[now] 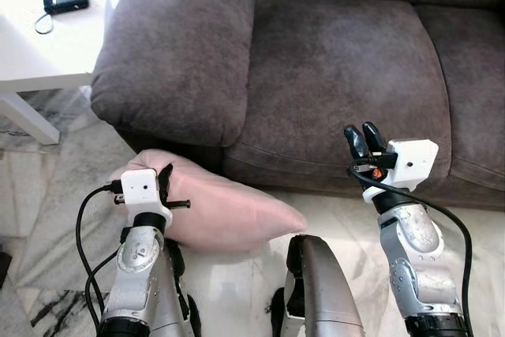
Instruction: Move the pillow to the sofa from floor
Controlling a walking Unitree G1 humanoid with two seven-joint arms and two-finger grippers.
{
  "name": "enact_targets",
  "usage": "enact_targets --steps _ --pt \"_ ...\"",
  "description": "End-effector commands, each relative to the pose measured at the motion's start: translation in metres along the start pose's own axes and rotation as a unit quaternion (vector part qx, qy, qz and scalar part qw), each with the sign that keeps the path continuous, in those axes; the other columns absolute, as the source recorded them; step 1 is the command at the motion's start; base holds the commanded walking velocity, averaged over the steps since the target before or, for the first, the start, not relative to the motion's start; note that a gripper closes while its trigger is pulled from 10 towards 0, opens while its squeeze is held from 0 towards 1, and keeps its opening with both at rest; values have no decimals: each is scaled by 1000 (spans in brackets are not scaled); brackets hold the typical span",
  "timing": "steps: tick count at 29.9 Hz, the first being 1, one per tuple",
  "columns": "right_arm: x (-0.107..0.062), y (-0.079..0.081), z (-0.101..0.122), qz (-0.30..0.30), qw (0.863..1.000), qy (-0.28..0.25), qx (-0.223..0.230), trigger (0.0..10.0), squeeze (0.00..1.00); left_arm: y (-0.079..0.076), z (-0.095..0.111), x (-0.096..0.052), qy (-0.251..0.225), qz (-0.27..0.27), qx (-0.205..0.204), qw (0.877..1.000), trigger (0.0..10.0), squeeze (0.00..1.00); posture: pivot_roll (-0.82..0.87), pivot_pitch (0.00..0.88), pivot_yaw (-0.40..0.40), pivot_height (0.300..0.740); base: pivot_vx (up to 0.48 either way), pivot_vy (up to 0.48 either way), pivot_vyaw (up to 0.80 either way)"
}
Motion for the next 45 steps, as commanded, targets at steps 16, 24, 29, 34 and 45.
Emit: enact_targets --steps 16,24,29,34,45 --pt "4 -1 -1 -13 1000 -19 2 10000 0 -14 42 5 -84 -22 8 996 10000 0 -34 105 -53 539 0 0 0" --pt "4 -1 1 -18 1000 -26 4 10000 0 -12 42 4 -82 -22 13 996 10000 0 -36 105 -42 539 0 0 0" --pt "4 1 0 -16 999 -27 6 10000 0 -10 42 5 -83 -21 14 996 10000 0 -31 103 -38 539 0 0 0" --pt "6 4 -1 -16 999 -29 10 10000 0 -8 41 5 -81 -21 17 996 10000 0 -28 98 -32 543 0 0 0" --pt "6 4 -1 -19 999 -31 12 10000 0 -8 42 6 -82 -25 21 996 10000 0 -24 101 -22 600 0 0 0"
Point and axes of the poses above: a point about 5 cm out from each wrist's last joint towards the gripper, its own x axis pointing out of the wrist towards the gripper, its own z axis along the axis of the wrist's last joint, y = z × x, the point moved 3 cm from there along x, pointing out of the wrist towards the gripper, and after that the axes turned 8 degrees about x, right-handed, at the moved point
